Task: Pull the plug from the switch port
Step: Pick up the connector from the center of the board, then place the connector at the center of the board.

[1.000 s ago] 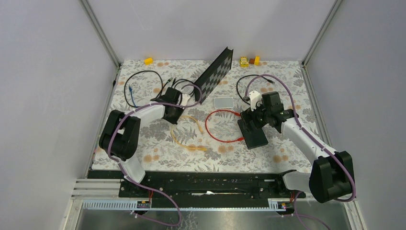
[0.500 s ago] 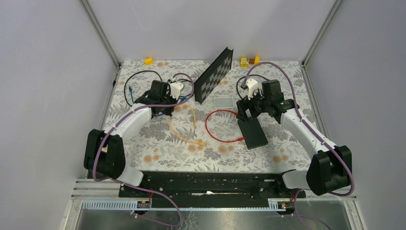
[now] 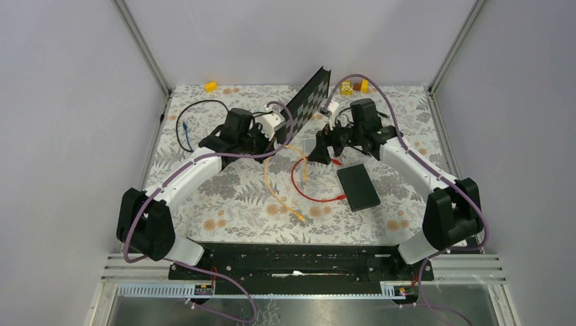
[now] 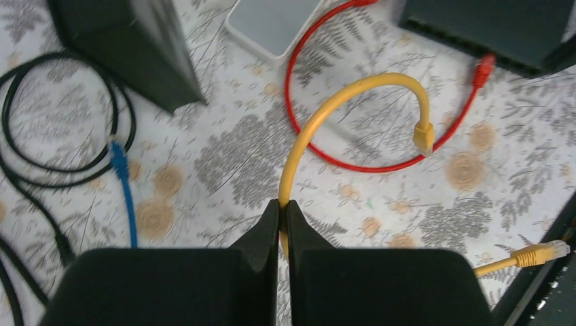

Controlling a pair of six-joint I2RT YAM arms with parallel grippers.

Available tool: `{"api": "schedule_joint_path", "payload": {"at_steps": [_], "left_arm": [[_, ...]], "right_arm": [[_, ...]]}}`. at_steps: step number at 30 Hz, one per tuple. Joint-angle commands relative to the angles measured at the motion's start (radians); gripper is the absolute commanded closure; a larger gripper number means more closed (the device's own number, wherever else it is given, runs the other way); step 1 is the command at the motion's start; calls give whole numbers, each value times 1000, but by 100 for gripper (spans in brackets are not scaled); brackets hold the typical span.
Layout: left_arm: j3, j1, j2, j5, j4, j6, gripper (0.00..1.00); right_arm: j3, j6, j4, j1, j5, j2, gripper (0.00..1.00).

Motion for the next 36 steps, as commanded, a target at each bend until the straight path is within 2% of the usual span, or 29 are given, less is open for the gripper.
{"api": "schedule_joint_path", "payload": {"at_steps": [1, 6, 11, 16, 20, 23, 26, 29, 31, 32, 33, 36], "left_arm": [[63, -44, -31, 71, 58, 10, 100], [80, -94, -33, 68, 58, 9, 100], [72, -114, -39, 74, 62, 1, 100], [75, -118, -36, 63, 66, 1, 100], [75, -118, -30, 57, 74, 3, 100], [75, -118, -31, 47, 76, 6, 99], [67, -117, -47, 38, 82, 7, 72], [57, -117, -70, 21, 91, 1, 28], [50, -116, -88, 14, 99, -2, 9], [47, -115, -97, 13, 104, -4, 3], [41, -114, -106, 13, 109, -7, 1], [30, -113, -126, 12, 129, -18, 1]], "right_arm": [[78, 24, 40, 47, -99, 61, 17], [86, 24, 40, 75, -87, 94, 20], [99, 27, 28, 82, -95, 116, 33], [113, 52, 22, 85, -142, 139, 63], [115, 75, 21, 85, -151, 147, 99], [109, 70, 9, 82, -120, 118, 100], [106, 46, -26, 63, -108, 74, 100], [96, 41, -50, 2, -122, 18, 100], [92, 36, -68, -61, -135, -18, 100], [92, 35, -77, -98, -153, -33, 100], [94, 35, -83, -138, -168, -47, 100], [108, 44, -95, -267, -215, -77, 100]]}}
